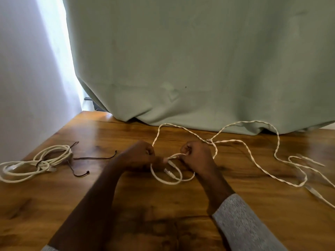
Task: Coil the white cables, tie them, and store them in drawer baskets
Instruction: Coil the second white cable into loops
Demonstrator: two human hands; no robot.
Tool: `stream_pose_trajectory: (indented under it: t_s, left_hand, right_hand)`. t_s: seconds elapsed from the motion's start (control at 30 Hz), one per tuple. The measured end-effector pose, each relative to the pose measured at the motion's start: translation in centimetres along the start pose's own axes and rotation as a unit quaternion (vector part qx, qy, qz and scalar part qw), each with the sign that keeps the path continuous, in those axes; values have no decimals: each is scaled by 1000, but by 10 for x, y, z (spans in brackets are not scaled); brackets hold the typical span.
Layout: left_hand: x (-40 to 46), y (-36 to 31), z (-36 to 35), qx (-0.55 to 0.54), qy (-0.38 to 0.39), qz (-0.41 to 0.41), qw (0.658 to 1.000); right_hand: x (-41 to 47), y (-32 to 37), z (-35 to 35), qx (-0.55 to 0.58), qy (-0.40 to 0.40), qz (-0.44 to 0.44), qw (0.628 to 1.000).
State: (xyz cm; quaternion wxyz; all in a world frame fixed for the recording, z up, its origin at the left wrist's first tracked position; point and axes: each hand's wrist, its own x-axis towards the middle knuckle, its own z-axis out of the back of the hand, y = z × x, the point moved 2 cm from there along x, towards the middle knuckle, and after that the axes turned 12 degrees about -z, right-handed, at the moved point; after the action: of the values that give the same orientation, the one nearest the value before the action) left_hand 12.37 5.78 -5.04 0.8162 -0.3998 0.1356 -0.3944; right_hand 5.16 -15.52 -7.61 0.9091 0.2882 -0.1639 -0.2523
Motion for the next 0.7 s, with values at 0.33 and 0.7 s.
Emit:
stream_pose_trajectory:
  t_s: [0.33,0.7]
  left_hand:
    - [-6,-2,5,-374,-158,25,914]
    - [2,18,8,-541,-213,86,809]
  right_hand:
    - [-7,-3,16,-25,-20,12,999]
    - [-22,12,30,-144,-34,66,987]
